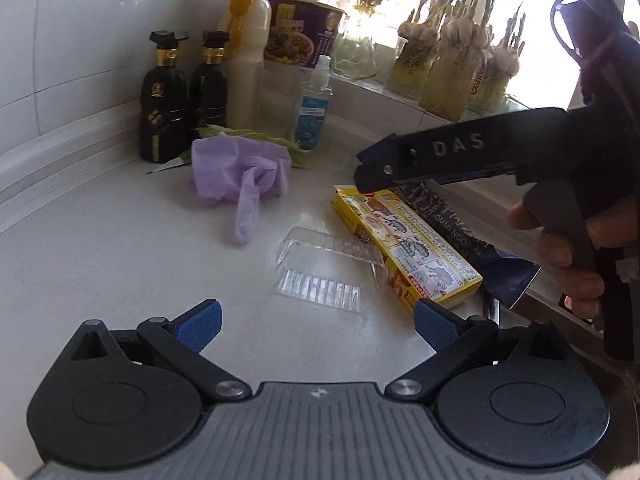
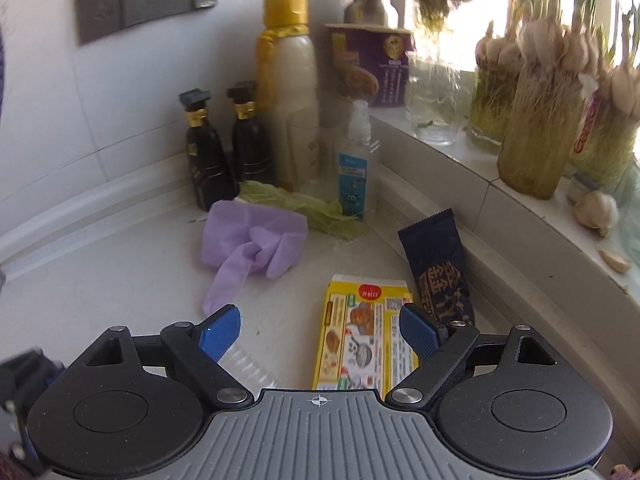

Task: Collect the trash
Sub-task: 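Move both open tools back over the counter toward the clear plastic tray, then close the left tool on the clear tray while the right tool grips a clear lid, then lift the clear tray and clear lid off the counter toward the bin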

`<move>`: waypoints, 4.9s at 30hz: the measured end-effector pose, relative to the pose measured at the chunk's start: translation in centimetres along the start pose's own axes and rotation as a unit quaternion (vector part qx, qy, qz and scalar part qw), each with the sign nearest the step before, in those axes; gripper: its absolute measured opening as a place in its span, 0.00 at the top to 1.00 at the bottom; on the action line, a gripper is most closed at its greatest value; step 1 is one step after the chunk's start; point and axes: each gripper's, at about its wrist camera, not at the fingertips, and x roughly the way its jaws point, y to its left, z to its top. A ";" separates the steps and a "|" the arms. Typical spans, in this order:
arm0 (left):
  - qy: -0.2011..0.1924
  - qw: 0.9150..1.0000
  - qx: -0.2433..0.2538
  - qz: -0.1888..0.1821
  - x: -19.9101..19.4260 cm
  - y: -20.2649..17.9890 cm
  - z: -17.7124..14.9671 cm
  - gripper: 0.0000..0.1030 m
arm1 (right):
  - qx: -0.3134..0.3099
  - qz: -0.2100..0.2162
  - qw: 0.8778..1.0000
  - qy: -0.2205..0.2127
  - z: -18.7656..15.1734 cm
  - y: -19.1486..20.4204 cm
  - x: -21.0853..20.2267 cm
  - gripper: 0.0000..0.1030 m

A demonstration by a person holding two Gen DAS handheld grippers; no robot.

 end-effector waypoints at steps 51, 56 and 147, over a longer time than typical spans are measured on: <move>-0.010 0.999 0.038 -0.028 3.5 -0.7 1.7 0.16 | 0.294 0.013 0.954 0.059 5.3 -5.5 8.7 0.57; 0.007 0.998 0.053 -0.016 4.6 -0.7 1.5 0.24 | 0.277 0.034 0.958 0.057 5.1 -5.5 6.7 0.57; 0.029 0.911 -0.314 0.265 -23.6 23.2 -20.5 0.31 | -0.072 0.254 0.925 0.275 -13.2 38.4 -2.7 0.57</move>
